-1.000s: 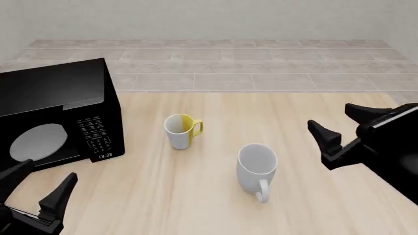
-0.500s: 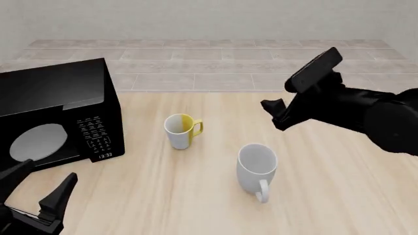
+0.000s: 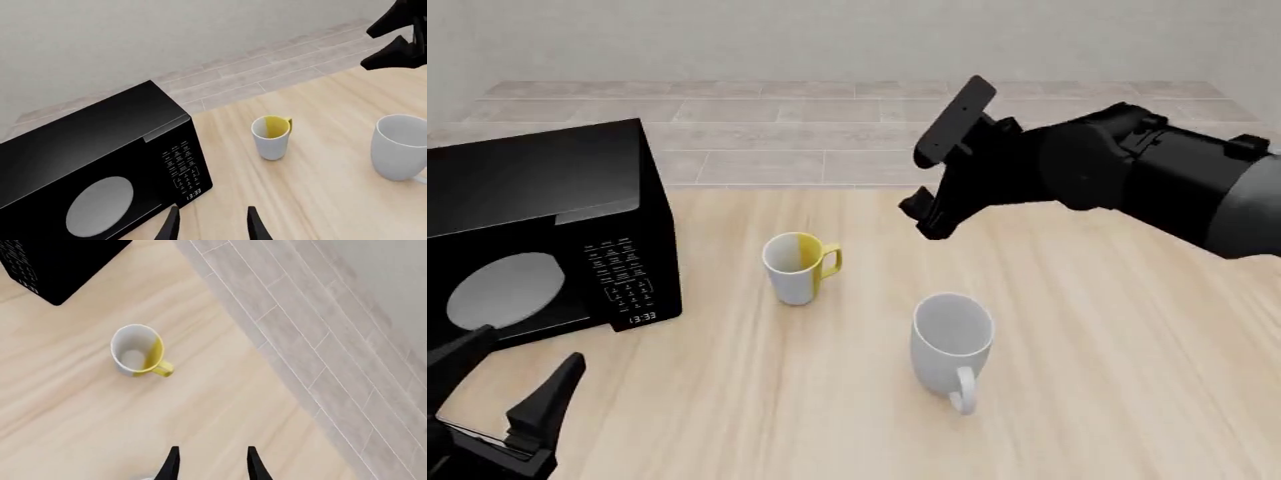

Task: Put the yellow and white mug to the front of the white mug.

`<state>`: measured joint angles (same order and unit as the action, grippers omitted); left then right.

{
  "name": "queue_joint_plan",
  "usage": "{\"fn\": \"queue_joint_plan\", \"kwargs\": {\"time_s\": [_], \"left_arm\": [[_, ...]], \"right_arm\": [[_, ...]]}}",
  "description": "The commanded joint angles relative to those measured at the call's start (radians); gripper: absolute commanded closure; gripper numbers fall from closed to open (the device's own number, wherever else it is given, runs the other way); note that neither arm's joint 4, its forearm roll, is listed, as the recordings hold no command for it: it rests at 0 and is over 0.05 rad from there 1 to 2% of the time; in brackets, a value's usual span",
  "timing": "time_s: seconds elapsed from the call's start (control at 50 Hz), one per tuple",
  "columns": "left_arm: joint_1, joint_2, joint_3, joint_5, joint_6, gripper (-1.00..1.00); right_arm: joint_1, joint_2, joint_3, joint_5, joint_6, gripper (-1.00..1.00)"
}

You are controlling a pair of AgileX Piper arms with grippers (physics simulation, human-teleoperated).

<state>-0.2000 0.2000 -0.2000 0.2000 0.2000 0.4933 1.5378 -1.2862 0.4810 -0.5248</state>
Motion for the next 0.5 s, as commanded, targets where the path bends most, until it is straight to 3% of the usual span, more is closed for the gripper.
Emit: {"fn": "queue_joint_plan", "kwargs": {"time_s": [0.02,0.28,0.5], "left_arm": [[0.000,0.000,0.000,0.000,0.000,-1.00],[0.000,0.000,0.000,0.000,0.000,-1.00],[0.000,0.000,0.000,0.000,0.000,-1.00]], "right_arm": [[-0.013,0.138,-0.157,0.076,-0.095,-1.00],[-0.031,0.279,-0.315,0.127,-0.157,-1.00],[0.025,0.377,-0.381,0.152,-0.181,-1.00]]}}
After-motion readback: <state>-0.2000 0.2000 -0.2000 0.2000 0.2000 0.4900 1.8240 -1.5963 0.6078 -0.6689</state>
